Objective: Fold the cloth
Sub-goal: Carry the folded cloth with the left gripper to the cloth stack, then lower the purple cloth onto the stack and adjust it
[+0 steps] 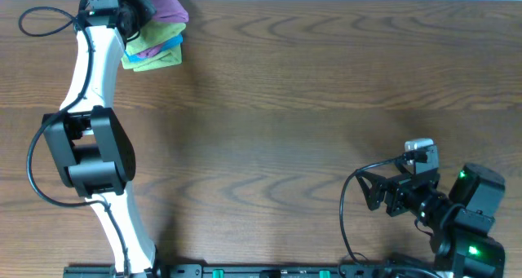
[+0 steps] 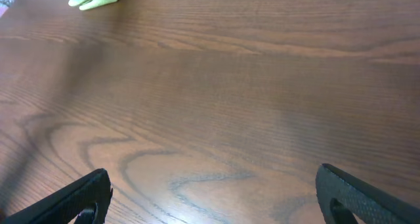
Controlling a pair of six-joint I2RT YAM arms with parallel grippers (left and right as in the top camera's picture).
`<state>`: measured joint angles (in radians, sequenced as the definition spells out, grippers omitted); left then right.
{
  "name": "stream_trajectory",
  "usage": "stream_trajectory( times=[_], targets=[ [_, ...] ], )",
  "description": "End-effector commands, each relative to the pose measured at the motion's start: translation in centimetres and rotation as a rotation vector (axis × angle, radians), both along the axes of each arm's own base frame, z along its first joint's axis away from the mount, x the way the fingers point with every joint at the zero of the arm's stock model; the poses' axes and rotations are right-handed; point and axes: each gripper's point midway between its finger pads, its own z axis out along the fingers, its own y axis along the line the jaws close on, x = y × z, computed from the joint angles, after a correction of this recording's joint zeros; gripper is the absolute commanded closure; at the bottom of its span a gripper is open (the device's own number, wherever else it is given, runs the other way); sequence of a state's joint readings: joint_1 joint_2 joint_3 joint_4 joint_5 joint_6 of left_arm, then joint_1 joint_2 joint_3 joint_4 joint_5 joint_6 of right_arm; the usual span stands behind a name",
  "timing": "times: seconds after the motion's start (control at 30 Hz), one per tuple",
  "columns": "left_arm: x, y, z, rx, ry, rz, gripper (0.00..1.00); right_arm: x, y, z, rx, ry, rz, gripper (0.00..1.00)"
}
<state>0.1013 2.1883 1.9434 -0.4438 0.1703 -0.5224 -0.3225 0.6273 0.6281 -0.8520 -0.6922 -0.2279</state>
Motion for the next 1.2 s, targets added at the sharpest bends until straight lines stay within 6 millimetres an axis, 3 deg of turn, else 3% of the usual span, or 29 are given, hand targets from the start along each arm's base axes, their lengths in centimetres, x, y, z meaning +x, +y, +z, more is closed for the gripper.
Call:
stream_trajectory(
  times=[0.0, 0.87, 1.0, 1.07, 1.17],
  targets=[
    [0.2, 1.3, 0.3, 0.071, 0.0, 0.013, 0.94, -0.1, 0.1, 0.0, 0.001, -0.009, 0.011, 0.01],
    [-3.2, 3.8, -2.3, 0.262, 0.19, 0.024, 0.94, -0.1, 0.1, 0.0, 0.001, -0.009, 0.011, 0.01],
    [-3.3, 3.9, -2.4, 0.273, 0.198, 0.018, 0.8, -0.1, 0.1, 0.0, 0.001, -0.009, 0.011, 0.01],
    [-3.4, 3.9, -2.4, 0.272, 0.201, 0.018, 0.79, -0.1, 0.1, 0.0, 0.001, -0.009, 0.011, 0.01],
    [-3.5, 3.9, -2.5, 0.277, 0.207, 0.012, 0.6, -0.1, 0.1, 0.0, 0.001, -0.009, 0.011, 0.01]
  ],
)
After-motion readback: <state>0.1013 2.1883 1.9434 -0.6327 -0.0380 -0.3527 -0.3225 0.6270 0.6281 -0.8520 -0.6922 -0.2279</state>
